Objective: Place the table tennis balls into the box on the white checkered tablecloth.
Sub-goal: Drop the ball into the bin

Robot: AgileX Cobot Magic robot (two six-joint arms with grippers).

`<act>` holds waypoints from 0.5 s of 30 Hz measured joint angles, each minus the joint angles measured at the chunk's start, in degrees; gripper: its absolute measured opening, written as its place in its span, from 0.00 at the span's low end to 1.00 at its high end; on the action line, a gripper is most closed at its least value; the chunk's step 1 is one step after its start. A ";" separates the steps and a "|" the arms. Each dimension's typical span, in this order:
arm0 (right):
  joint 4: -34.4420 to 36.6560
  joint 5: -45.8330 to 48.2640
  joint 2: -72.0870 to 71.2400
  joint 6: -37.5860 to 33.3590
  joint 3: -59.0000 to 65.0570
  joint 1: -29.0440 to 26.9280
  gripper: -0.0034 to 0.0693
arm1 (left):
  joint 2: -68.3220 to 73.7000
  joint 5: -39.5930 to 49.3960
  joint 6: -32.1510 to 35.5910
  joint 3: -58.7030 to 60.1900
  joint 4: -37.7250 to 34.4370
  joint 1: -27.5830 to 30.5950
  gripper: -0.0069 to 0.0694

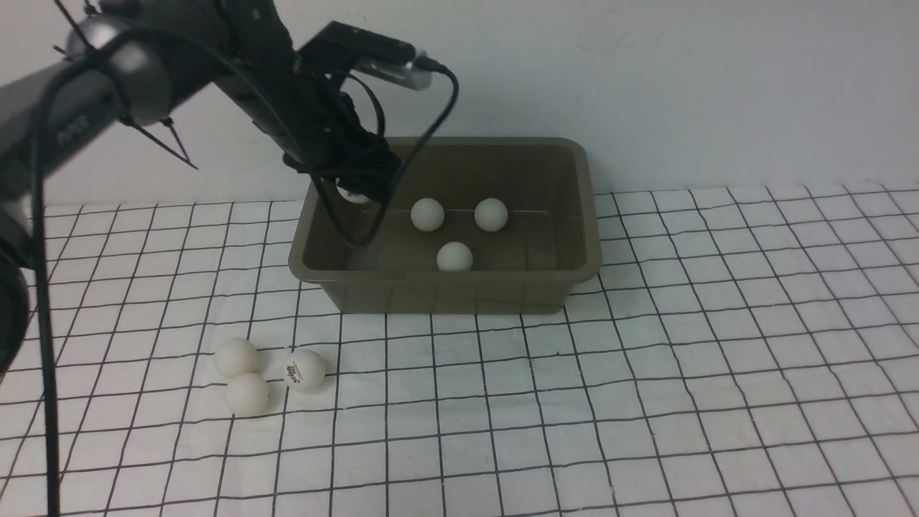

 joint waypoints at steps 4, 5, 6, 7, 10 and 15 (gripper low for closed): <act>-0.12 0.00 0.00 0.05 0.00 0.00 0.70 | 2.06 -0.15 0.21 0.00 0.62 -0.39 0.55; -0.12 0.00 0.00 0.05 0.00 0.00 0.70 | 2.33 -0.15 0.28 0.00 0.65 -0.39 0.55; -0.12 0.00 0.00 0.05 0.00 0.00 0.70 | 2.54 -0.15 0.53 0.00 0.79 -0.39 0.55; -0.12 0.00 0.00 0.05 0.00 0.00 0.70 | 2.71 -0.15 0.75 0.00 0.85 -0.39 0.56; -0.12 0.00 0.00 0.05 0.00 0.00 0.70 | 2.99 -0.15 1.76 0.00 1.04 -0.39 0.58; -0.12 0.00 0.00 0.05 0.00 0.00 0.70 | 2.99 -0.23 2.60 -0.02 1.04 -0.45 0.67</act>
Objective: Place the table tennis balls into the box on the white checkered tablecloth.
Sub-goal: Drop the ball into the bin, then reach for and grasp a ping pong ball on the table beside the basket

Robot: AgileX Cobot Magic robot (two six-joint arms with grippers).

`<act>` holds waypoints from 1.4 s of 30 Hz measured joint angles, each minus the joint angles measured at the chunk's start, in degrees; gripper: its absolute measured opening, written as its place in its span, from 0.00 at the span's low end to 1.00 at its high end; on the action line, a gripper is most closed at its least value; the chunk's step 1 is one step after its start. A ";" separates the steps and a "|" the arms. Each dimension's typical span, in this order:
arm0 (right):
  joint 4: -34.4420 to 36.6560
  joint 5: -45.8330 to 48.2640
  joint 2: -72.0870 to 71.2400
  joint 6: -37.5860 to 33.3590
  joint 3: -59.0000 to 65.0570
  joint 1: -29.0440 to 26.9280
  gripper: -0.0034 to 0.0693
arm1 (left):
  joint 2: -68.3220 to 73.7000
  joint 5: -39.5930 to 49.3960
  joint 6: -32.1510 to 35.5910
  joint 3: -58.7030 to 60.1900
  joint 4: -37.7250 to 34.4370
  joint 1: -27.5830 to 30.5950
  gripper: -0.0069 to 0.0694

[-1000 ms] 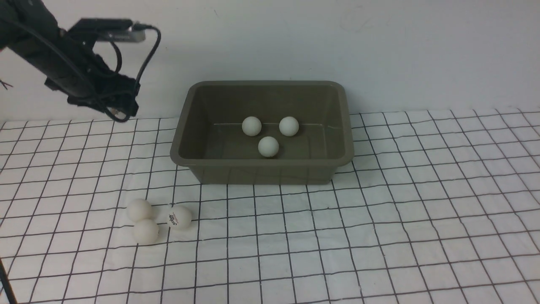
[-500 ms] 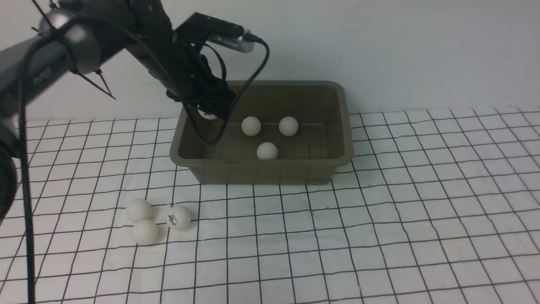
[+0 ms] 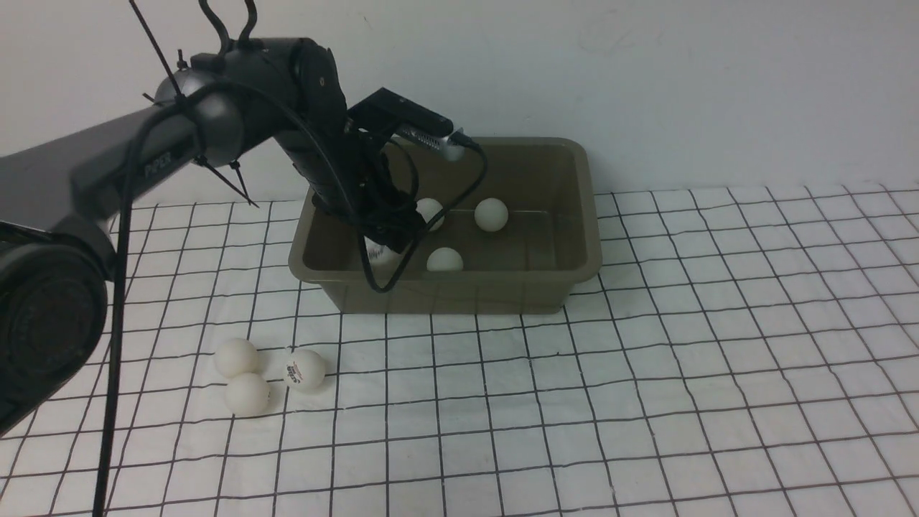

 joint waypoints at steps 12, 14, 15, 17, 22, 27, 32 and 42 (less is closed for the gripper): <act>0.00 0.00 0.00 0.00 0.00 0.00 0.70 | -1.79 7.50 -0.42 -2.92 0.58 0.15 0.84; 0.00 0.00 0.00 0.22 0.00 0.00 0.70 | -5.41 11.43 -0.56 -4.87 1.73 0.64 0.85; 0.00 0.00 0.00 0.26 0.00 0.00 0.70 | -7.12 13.13 -0.99 -5.33 2.26 0.96 0.85; 0.00 0.00 0.00 0.40 0.00 0.00 0.70 | -11.35 16.32 -2.07 -5.78 2.83 2.16 0.85; 0.00 0.00 0.00 0.43 0.00 0.00 0.70 | -16.77 18.61 -3.09 -4.69 2.52 5.74 0.85; 0.00 0.00 0.00 0.76 0.00 0.00 0.70 | -18.72 18.61 -3.28 0.45 1.00 8.01 0.84; 0.00 0.00 0.00 0.87 0.00 0.00 0.70 | -21.08 18.61 -3.44 12.76 0.59 9.63 0.82; 0.34 0.00 -0.05 1.04 0.79 0.00 0.70 | -24.10 11.30 -3.44 28.76 0.78 10.65 0.79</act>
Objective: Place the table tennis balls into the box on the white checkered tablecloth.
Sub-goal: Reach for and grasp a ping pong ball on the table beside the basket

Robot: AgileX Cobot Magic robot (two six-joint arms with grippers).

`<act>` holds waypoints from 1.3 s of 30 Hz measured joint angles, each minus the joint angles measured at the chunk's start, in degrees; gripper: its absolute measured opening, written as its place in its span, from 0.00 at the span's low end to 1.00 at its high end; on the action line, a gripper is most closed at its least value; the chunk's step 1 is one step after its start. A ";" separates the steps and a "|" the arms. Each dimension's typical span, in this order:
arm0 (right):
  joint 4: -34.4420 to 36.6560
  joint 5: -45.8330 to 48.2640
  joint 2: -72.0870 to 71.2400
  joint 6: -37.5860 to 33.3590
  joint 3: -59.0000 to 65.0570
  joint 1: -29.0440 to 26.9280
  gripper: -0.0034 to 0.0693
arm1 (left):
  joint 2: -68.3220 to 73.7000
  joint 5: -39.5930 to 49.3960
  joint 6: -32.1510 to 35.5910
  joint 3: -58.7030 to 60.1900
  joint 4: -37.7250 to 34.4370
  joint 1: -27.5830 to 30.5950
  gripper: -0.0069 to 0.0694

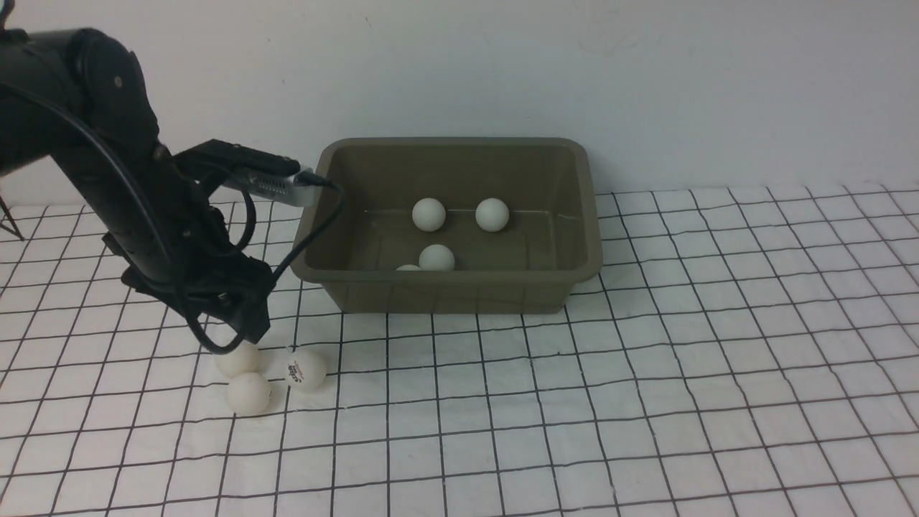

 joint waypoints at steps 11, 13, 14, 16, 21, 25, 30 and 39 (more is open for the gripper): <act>0.87 0.00 0.00 0.01 3.24 0.00 0.70 | 2.24 -10.19 -1.56 3.05 2.22 0.04 0.79; 1.12 0.00 0.00 0.01 3.26 0.00 0.70 | 2.90 -10.78 -1.70 3.05 2.29 0.06 0.79; 1.15 0.00 0.00 0.01 3.26 0.00 0.70 | 3.75 -11.39 -1.89 3.05 2.36 0.11 0.79; 1.29 0.00 0.00 0.01 3.26 0.00 0.70 | 5.49 -12.34 -2.09 3.05 2.39 0.11 0.79; 1.34 0.00 0.00 0.01 3.26 0.00 0.70 | 9.21 -14.30 -3.03 3.05 3.60 0.11 0.79; 1.34 0.00 0.00 0.01 3.26 0.00 0.70 | 10.47 -15.11 -4.85 3.05 6.09 0.11 0.79; 1.34 0.00 0.00 0.01 3.26 0.00 0.70 | 11.45 -15.84 -6.05 3.05 7.32 0.11 0.79; 1.34 0.00 0.00 0.01 3.26 0.00 0.70 | 12.29 -16.87 -6.62 3.05 7.96 0.11 0.78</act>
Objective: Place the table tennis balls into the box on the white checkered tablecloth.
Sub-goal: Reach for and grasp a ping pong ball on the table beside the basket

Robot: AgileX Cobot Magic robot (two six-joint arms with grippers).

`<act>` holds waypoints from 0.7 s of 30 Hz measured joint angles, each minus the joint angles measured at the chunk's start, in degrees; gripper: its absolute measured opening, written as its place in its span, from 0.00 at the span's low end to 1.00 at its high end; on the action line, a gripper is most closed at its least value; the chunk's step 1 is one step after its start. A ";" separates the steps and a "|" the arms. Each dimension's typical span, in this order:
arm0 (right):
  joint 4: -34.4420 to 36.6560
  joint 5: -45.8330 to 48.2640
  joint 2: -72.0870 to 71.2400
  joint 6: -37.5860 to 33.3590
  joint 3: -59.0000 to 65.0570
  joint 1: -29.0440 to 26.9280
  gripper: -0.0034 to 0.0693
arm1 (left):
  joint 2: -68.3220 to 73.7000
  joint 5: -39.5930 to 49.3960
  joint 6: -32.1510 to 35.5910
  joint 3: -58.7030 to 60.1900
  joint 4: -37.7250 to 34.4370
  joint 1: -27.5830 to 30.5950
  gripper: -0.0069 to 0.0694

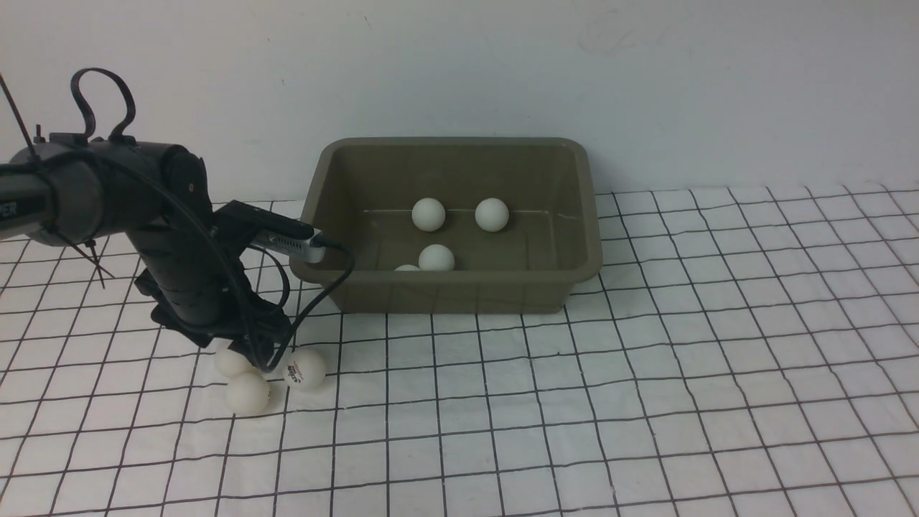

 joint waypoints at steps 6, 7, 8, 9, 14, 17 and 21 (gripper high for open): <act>0.00 0.00 0.00 0.00 0.00 0.00 0.70 | 0.00 -1.20 -0.77 0.00 0.00 0.00 0.62; 0.00 0.00 0.00 0.00 0.00 0.00 0.70 | 0.00 -1.22 -0.77 0.00 0.00 0.00 0.62; 0.00 0.00 0.00 0.00 0.00 0.00 0.70 | 0.00 -1.42 -0.77 0.00 0.00 0.00 0.56; 0.00 0.00 0.00 0.00 0.00 0.00 0.70 | 0.00 -1.41 -0.77 0.00 0.00 0.00 0.55; 0.00 0.00 0.00 0.00 0.00 0.00 0.70 | 0.00 -1.53 -0.77 0.00 0.00 0.00 0.52; 0.00 0.00 0.00 0.00 0.00 0.00 0.70 | 0.00 -1.53 -0.77 0.00 0.00 0.00 0.52; 0.00 0.00 0.00 0.00 0.00 0.00 0.70 | 0.00 -1.53 -0.77 0.00 0.92 0.00 0.52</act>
